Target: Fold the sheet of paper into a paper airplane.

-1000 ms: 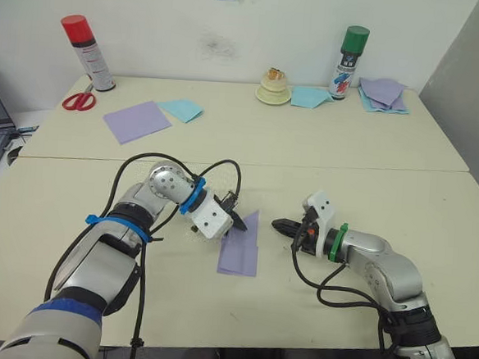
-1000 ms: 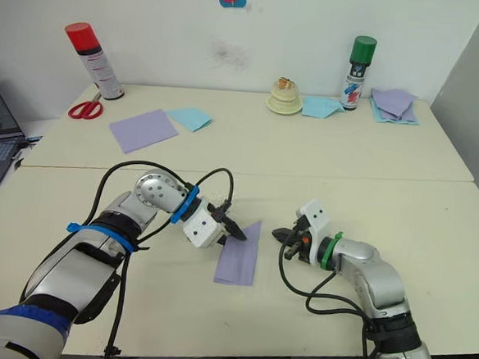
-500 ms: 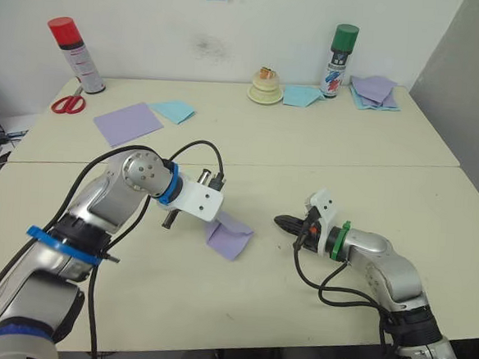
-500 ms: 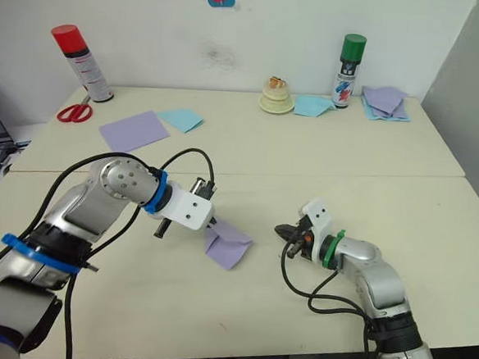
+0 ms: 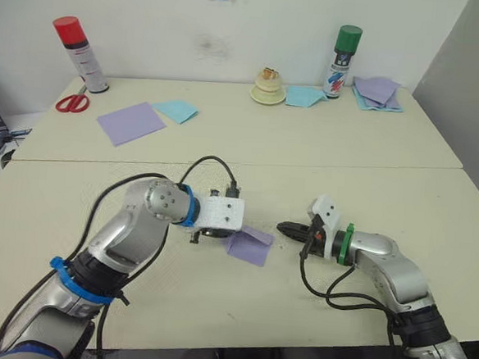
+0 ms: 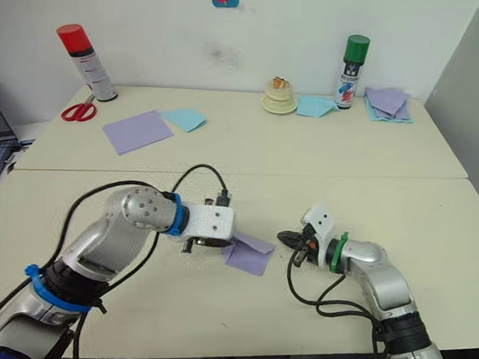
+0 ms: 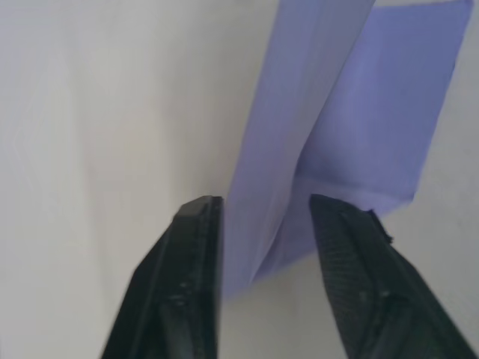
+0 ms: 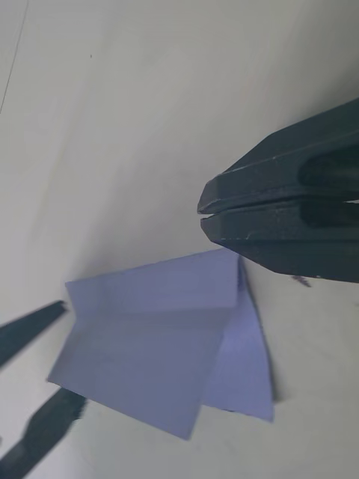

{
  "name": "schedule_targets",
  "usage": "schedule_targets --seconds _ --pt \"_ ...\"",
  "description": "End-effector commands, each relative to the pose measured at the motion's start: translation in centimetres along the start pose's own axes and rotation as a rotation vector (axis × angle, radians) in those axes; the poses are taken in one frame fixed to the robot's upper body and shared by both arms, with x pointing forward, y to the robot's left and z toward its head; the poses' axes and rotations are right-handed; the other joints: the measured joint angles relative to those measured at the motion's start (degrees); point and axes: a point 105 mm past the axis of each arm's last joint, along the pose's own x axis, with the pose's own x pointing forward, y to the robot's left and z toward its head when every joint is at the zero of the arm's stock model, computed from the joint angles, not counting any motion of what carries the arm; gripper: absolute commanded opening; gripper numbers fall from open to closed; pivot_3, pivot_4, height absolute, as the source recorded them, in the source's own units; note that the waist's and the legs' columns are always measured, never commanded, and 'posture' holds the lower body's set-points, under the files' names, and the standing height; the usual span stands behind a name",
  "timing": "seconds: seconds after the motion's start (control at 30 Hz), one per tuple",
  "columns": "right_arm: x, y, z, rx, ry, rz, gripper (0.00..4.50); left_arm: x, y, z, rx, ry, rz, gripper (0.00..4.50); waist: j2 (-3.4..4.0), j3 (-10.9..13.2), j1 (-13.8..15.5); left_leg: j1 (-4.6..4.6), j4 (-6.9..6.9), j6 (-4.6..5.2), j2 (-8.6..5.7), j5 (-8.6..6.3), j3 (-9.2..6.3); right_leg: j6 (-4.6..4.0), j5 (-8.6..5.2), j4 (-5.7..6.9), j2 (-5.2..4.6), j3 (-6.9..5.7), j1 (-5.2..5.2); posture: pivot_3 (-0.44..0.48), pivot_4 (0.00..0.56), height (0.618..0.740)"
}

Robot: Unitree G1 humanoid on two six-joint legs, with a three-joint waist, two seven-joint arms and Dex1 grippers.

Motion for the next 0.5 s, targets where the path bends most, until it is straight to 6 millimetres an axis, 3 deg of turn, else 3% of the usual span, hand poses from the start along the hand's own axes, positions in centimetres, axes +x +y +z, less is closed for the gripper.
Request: schedule_targets --seconds 0.03,0.17,0.23,0.33,0.5 --pt "-0.8 0.8 0.6 -0.11 -0.02 0.073 0.64 -3.1 1.0 -0.7 -0.092 -0.066 0.076 3.32 0.01 0.0 0.09 0.01 0.0 0.0 0.0 0.0 0.0 0.0 0.0 0.0 0.0 -0.01 0.01 0.0 0.15 0.74" --pt "-1.9 3.3 0.6 -0.237 -0.044 0.208 1.87 -6.5 0.2 -1.2 -0.372 -0.338 0.176 4.43 0.0 0.01 0.25 -0.04 0.02 0.0 -0.06 0.0 0.02 0.0 0.0 -0.08 -0.07 -0.02 0.04 0.0 0.15 0.74" --pt "-1.6 3.9 1.2 -0.278 -0.1 0.218 2.47 -7.2 -1.7 -1.5 -0.497 -0.412 0.168 4.5 -0.1 0.06 -0.01 0.0 0.04 0.09 -0.02 -0.06 0.1 0.02 -0.03 -0.12 -0.23 0.08 0.04 0.0 0.15 0.74" --pt "-0.5 5.0 1.8 -0.326 -0.155 0.257 3.51 -7.3 -4.6 -1.8 -0.523 -0.4 0.143 4.5 -0.11 0.07 -0.04 0.05 0.01 0.08 0.05 -0.06 0.08 -0.01 -0.01 -0.08 -0.21 0.13 0.02 0.0 0.15 0.74" --pt "1.2 4.7 2.0 -0.36 -0.185 0.232 3.51 -7.3 -4.6 -0.6 -0.529 -0.451 0.188 4.5 -0.14 0.1 1.94 0.12 0.02 -0.09 -0.02 0.03 -0.26 -0.23 0.13 -0.09 -0.18 0.06 0.2 0.0 0.15 0.74"
